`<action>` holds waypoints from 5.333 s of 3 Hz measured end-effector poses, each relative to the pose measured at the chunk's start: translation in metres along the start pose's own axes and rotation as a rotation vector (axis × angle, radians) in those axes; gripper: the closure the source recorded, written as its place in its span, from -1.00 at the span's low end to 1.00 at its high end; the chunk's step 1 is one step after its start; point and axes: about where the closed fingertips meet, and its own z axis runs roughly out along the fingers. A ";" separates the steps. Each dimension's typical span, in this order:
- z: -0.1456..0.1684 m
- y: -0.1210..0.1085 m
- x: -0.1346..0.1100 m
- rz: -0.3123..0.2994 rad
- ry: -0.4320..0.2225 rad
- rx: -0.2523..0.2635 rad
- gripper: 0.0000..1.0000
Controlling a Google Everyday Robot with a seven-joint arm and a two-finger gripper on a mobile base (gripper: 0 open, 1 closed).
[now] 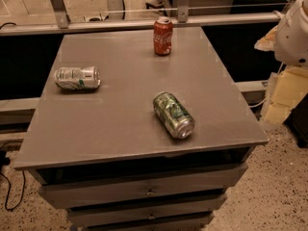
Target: Place 7up can upright
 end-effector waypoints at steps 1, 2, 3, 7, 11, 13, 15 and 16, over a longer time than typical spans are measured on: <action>0.000 0.000 0.000 0.000 0.000 0.000 -1.00; 0.013 -0.018 -0.037 -0.033 -0.051 0.013 -1.00; 0.033 -0.044 -0.097 -0.082 -0.131 0.017 -1.00; 0.084 -0.076 -0.279 -0.190 -0.349 -0.021 -1.00; 0.197 -0.028 -0.440 -0.181 -0.329 -0.187 -1.00; 0.237 -0.026 -0.454 -0.197 -0.189 -0.157 -1.00; 0.252 -0.040 -0.447 -0.194 -0.121 -0.107 -0.22; 0.246 -0.047 -0.446 -0.191 -0.127 -0.085 0.23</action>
Offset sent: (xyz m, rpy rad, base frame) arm 0.0721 0.0803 -0.0039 0.0896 -0.0614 0.1027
